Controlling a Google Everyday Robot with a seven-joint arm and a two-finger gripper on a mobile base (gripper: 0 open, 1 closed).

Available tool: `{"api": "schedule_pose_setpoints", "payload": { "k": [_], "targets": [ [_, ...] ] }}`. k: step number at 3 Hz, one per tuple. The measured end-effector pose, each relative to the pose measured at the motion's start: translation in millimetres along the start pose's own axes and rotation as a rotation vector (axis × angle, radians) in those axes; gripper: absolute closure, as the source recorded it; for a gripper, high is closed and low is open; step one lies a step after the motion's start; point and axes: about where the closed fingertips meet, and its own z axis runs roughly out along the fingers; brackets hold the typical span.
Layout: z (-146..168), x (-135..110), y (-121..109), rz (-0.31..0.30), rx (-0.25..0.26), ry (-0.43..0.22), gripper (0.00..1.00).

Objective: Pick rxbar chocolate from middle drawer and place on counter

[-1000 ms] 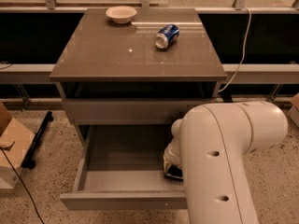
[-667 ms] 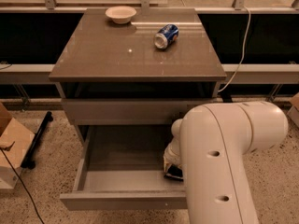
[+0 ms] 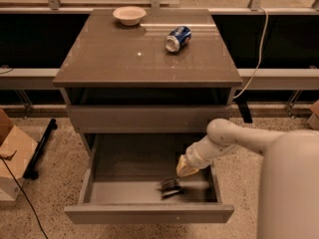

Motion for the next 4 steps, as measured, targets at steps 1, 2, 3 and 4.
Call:
{"api": "schedule_pose_setpoints", "payload": {
  "k": [1, 2, 3, 4],
  "targets": [
    [-66, 13, 24, -0.138, -0.137, -0.049, 1.00],
    [-136, 25, 43, -0.289, -0.198, -0.106, 0.97],
    [-128, 24, 43, -0.280, -0.195, -0.098, 0.74],
    [-122, 25, 44, -0.295, -0.183, -0.079, 0.51]
  ]
}}
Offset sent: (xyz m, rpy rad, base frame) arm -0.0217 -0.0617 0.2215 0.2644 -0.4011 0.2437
